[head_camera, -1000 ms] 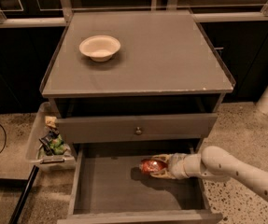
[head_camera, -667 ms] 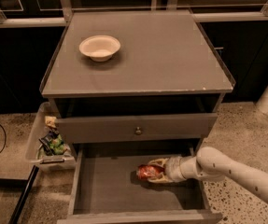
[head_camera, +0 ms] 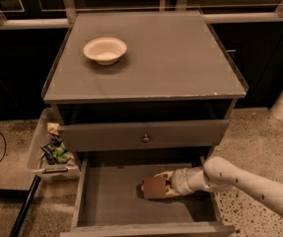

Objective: Place coke can into middle drawer

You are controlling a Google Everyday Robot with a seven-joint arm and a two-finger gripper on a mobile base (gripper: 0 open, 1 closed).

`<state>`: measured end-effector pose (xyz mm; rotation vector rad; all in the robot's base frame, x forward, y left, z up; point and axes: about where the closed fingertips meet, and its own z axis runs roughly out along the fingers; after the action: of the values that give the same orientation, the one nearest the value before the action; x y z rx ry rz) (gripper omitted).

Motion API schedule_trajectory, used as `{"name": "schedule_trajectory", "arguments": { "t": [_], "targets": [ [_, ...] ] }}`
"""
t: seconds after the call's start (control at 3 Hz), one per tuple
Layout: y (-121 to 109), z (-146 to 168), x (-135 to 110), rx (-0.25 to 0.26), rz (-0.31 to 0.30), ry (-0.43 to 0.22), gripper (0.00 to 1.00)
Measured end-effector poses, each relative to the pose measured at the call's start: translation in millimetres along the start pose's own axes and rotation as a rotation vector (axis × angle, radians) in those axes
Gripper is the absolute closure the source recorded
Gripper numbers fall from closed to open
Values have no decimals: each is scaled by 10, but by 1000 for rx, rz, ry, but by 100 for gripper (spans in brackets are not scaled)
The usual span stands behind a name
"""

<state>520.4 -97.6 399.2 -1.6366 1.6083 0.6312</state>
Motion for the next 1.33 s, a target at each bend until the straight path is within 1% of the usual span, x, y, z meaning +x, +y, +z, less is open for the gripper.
{"name": "schedule_trajectory", "arguments": {
  "t": [1.0,1.33],
  "targets": [
    [0,1,0,0,0,0,12],
    [13,-110,-147,0,-31,-2,0]
  ]
}}
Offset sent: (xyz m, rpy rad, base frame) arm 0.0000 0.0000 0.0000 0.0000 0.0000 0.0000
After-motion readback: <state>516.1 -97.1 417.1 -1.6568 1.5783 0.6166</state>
